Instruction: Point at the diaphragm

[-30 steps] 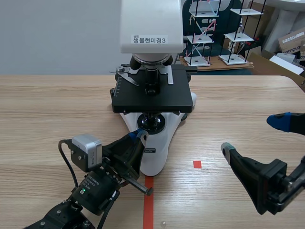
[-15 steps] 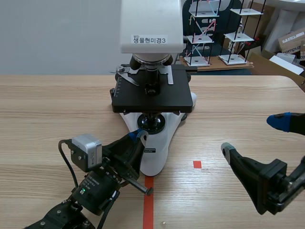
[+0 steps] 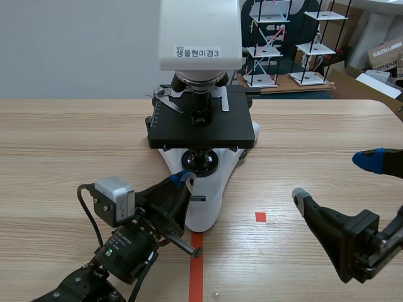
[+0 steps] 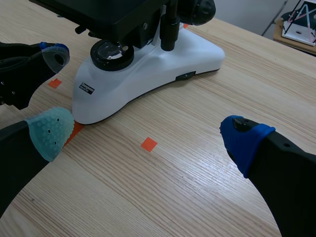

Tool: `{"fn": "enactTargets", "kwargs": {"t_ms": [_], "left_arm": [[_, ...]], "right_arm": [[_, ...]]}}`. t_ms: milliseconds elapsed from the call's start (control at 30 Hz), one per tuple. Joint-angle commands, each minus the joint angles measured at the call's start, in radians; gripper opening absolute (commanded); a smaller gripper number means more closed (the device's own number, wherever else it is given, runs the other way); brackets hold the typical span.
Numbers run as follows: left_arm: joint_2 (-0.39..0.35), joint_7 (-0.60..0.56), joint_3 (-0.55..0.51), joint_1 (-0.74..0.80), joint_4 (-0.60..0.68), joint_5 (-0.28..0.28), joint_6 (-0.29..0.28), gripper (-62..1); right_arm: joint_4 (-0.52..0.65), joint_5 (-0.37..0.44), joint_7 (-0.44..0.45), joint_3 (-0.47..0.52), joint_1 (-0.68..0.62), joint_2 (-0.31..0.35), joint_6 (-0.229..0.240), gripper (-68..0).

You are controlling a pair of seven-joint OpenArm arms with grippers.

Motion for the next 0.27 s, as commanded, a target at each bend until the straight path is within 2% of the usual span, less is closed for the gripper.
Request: {"fn": "enactTargets", "kwargs": {"t_ms": [0, 233], "left_arm": [[0.002, -0.019, -0.001, -0.011, 0.016, -0.007, 0.003, -56.3], [0.002, -0.021, -0.001, -0.011, 0.016, -0.011, 0.006, -56.3]], "right_arm": [[0.008, 0.008, 0.015, 0.002, 0.000, 0.000, -0.005, 0.4], [0.008, 0.008, 0.015, 0.002, 0.000, 0.000, -0.005, 0.4]]}}
